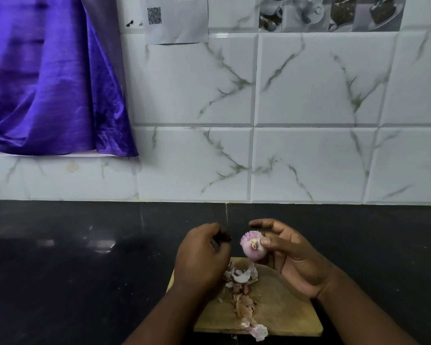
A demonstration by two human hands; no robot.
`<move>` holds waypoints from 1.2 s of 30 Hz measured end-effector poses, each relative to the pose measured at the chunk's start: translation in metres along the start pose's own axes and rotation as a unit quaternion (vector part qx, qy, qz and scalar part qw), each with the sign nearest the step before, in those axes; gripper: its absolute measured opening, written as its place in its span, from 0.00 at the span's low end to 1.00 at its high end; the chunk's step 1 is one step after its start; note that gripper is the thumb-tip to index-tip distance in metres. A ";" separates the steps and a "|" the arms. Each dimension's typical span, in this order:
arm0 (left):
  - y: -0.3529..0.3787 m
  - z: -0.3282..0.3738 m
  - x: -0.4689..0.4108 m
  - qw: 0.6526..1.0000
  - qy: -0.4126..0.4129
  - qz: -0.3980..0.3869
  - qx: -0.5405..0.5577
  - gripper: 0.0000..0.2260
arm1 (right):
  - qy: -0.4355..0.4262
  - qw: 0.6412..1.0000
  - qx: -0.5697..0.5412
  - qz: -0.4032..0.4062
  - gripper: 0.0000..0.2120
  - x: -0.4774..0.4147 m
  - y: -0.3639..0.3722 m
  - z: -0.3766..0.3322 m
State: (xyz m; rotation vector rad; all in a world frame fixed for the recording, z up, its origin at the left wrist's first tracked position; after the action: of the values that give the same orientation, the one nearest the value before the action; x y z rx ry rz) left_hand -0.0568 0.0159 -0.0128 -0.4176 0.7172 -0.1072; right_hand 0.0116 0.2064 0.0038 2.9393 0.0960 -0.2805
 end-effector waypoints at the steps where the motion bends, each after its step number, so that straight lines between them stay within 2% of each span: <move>1: 0.001 0.003 0.000 0.999 0.025 0.000 0.023 0.04 | 0.002 1.000 0.005 0.009 0.24 0.000 0.000 0.000; 5: -0.001 0.011 0.004 0.989 0.133 -0.012 0.060 0.09 | 0.013 0.999 0.005 0.032 0.21 -0.001 -0.001 0.002; 10: -0.002 0.009 0.002 0.983 0.184 0.008 -0.001 0.10 | 0.017 0.999 0.013 0.035 0.21 0.000 0.000 0.000; 14: -0.002 0.005 0.000 0.971 0.233 0.016 -0.042 0.08 | 0.023 0.999 0.018 0.036 0.34 -0.001 0.000 0.003; 16: -0.001 0.004 -0.001 0.967 0.247 0.018 -0.064 0.08 | 0.023 0.999 0.024 0.037 0.36 -0.002 0.000 0.004; 26: 0.000 0.006 0.000 0.941 0.318 0.028 -0.114 0.05 | 0.008 0.999 0.013 0.034 0.27 -0.001 0.000 0.006; 34: 0.001 0.005 0.000 0.952 0.290 -0.004 -0.099 0.07 | 0.005 0.998 0.035 0.046 0.26 -0.002 -0.002 0.007; 36: 0.002 0.004 0.000 0.951 0.292 -0.007 -0.103 0.05 | 0.006 0.998 0.041 0.045 0.21 -0.001 -0.002 0.006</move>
State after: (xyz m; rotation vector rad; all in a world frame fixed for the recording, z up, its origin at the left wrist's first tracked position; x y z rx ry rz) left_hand -0.0544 0.0188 -0.0104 -0.6009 1.3164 -0.1730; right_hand 0.0093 0.2074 -0.0024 3.0168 -0.0481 -0.2601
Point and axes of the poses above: each hand's wrist, its own x-axis away from the middle knuckle, its own y-axis out of the palm, z = x × y, the point moved 1 cm from there along -x, towards the middle knuckle, and after that the axes turned 9 degrees about x, right-handed, at the moved point
